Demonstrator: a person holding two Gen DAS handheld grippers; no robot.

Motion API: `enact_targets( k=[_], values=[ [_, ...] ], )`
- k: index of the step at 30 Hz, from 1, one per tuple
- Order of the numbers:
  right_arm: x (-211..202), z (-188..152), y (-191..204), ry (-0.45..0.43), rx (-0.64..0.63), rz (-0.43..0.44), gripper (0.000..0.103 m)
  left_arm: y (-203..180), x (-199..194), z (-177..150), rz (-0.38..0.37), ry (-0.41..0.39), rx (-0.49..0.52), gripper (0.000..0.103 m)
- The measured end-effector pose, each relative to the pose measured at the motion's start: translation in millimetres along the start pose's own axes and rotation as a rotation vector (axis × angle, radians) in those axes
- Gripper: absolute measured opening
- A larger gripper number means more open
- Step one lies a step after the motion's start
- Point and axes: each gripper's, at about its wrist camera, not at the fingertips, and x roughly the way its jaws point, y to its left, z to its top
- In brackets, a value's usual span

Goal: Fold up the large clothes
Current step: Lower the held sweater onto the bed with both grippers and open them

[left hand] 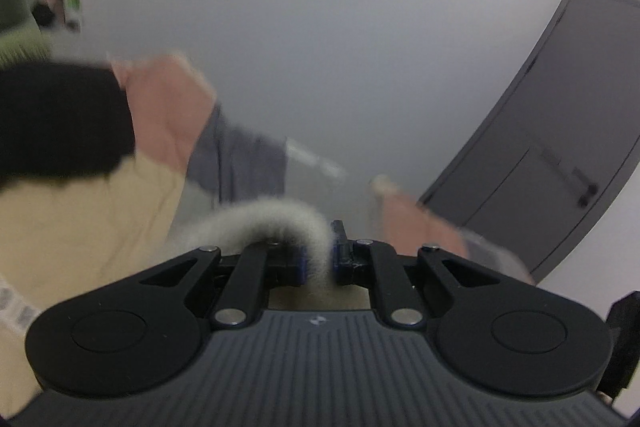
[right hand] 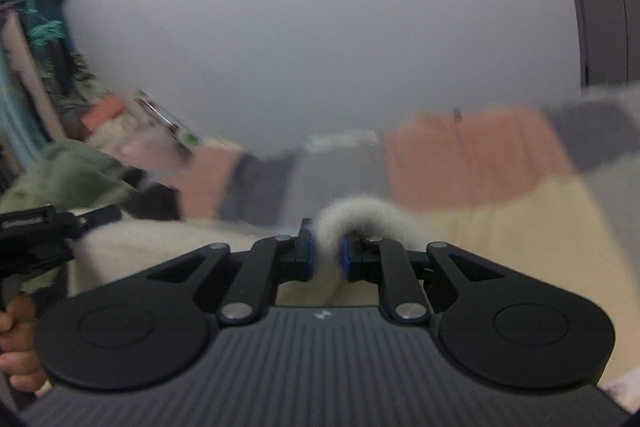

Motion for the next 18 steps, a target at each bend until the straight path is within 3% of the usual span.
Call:
enact_targets(
  k=[4, 12, 13, 15, 16, 18],
  values=[
    [52.8, -17.6, -5.2, 0.095, -0.023, -0.043, 0.017, 25.8, 75.6, -8.3, 0.047, 0.077, 0.007, 0.014],
    [72.6, -29.5, -13.6, 0.124, -0.044, -0.048, 0.020, 10.5, 71.4, -29.2, 0.094, 0.107, 0.059, 0.015],
    [70.2, -29.0, -12.3, 0.125, -0.044, -0.044, 0.022, 8.6, 71.3, -28.9, 0.088, 0.113, 0.069, 0.018],
    [73.5, -26.8, -13.9, 0.133, -0.056, -0.031, 0.029, -4.4, 56.5, -28.0, 0.049, 0.145, 0.092, 0.058],
    [71.1, -26.0, -12.2, 0.138, -0.066, -0.028, 0.032, -10.8, 48.1, -28.9, 0.037, 0.149, 0.101, 0.062],
    [63.4, -25.1, -8.6, 0.134, -0.070, -0.024, 0.039, -21.6, 30.4, -33.3, 0.059, 0.119, 0.132, 0.063]
  ],
)
